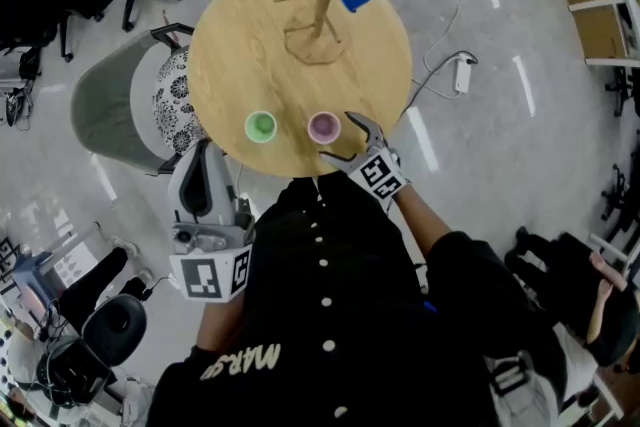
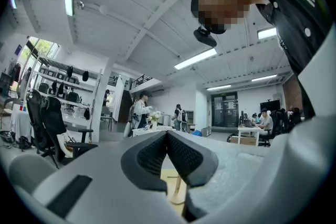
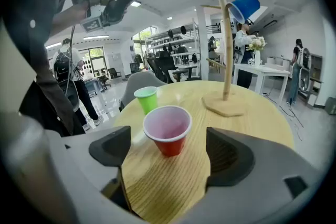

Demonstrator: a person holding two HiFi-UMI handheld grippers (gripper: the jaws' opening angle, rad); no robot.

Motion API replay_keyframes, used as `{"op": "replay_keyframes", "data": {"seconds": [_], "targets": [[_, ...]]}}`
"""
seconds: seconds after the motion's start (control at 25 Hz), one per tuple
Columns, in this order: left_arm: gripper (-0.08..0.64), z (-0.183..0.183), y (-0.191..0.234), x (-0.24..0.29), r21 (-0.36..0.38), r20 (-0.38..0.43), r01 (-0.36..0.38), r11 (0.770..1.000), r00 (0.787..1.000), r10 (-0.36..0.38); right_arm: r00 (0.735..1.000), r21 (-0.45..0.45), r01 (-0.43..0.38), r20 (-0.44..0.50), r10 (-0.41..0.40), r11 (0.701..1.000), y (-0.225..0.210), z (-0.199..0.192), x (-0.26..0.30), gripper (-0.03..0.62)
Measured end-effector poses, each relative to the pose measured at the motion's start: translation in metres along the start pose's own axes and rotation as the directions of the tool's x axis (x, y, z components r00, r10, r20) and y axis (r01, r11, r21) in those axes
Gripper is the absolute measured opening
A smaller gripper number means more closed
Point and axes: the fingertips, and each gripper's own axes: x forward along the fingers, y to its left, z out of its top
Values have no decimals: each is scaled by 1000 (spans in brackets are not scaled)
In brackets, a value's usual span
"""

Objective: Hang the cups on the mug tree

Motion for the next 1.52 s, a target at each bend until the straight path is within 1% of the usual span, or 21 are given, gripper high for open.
{"op": "replay_keyframes", "data": {"seconds": [0.12,0.36,0.48,0.52,0.56,0.72,0.8,0.92,1.16,1.32,1.52], "targets": [[-5,-11,2,1,-6,-20,10,1000,1000,-10,1000,-24,9,-10,-9,1000,-1,-11,19,439],[-5,-28,9,-1,-15,-59,-11,1000,998,11,998,-38,59,-19,-60,998,-7,-25,48,434],[-5,-34,15,-1,-13,-69,-24,1000,997,23,995,-61,95,-29,-97,994,-9,-31,62,415],[-5,-35,17,-2,-14,-71,-30,999,997,29,993,-67,114,-30,-116,991,-10,-33,64,382],[-5,-35,19,-4,-15,-71,-36,999,997,35,991,-66,131,-26,-133,989,-11,-32,64,269],[-5,-30,22,-9,-17,-62,-47,999,997,45,988,-3,157,-10,-157,988,-15,-19,58,270],[-5,-26,22,-11,-16,-51,-48,999,998,47,985,7,172,-19,-172,985,-19,-14,55,268],[-5,-16,18,-14,-19,-29,-42,999,999,41,977,25,214,-32,-213,977,-35,1,44,268],[-5,14,3,-19,-2,40,-25,1000,999,25,949,43,315,-37,-313,948,-81,50,18,268],[-5,22,4,-22,5,58,-17,1000,998,17,931,28,364,-35,-363,931,-106,87,15,267],[-5,34,2,-23,15,77,-9,1000,997,8,913,10,409,5,-409,913,-125,131,5,267]]}}
